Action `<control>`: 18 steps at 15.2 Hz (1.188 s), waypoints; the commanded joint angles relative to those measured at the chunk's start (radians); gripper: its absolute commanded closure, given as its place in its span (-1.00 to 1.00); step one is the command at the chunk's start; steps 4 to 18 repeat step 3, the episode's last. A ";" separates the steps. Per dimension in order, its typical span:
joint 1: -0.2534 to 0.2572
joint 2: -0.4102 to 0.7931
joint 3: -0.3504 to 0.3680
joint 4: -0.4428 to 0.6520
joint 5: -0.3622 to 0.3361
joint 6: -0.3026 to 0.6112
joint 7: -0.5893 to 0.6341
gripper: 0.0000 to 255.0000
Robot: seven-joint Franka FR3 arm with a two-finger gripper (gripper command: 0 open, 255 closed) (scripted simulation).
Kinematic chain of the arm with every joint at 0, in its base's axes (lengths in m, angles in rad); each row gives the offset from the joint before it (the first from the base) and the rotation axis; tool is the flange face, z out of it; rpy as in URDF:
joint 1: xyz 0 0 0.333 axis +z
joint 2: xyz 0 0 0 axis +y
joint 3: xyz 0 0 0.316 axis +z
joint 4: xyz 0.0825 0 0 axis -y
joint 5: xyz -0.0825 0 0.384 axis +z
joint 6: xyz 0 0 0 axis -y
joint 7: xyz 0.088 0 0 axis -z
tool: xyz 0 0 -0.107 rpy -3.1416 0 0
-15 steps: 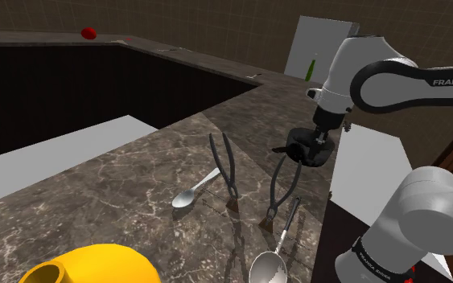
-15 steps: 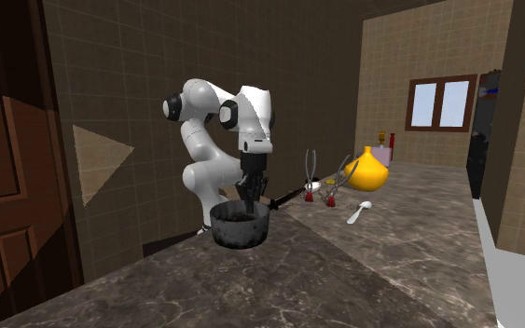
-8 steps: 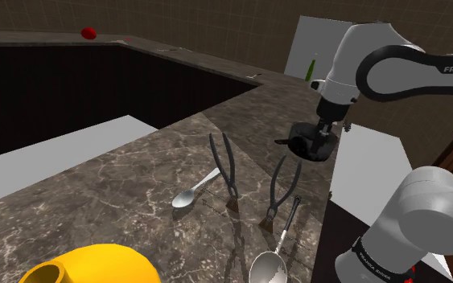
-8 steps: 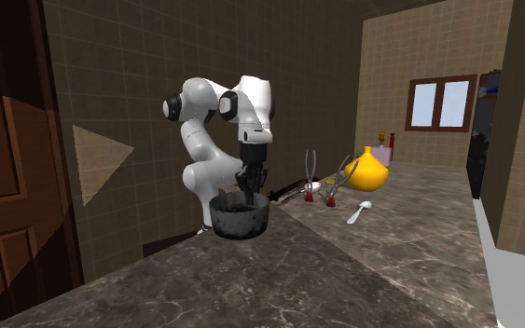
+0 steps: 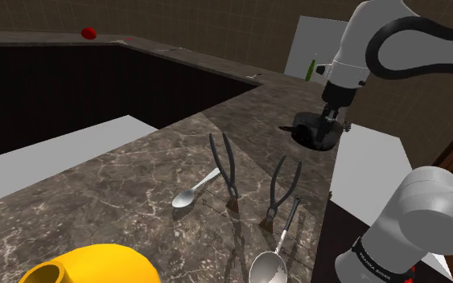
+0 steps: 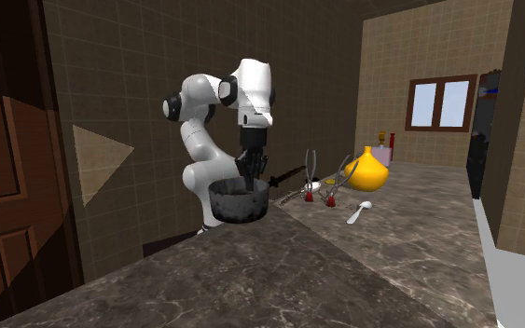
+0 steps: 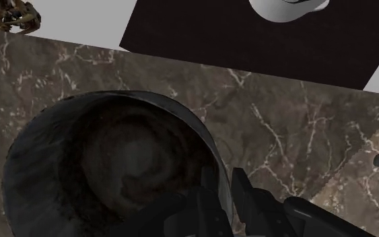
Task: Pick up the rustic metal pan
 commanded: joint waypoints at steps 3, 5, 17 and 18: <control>0.001 0.005 0.001 0.032 0.002 -0.026 -0.002 1.00; 0.001 0.005 0.001 0.032 0.002 -0.026 -0.002 1.00; 0.001 0.005 0.001 0.032 0.002 -0.026 -0.002 1.00; 0.001 0.005 0.001 0.032 0.002 -0.026 -0.002 1.00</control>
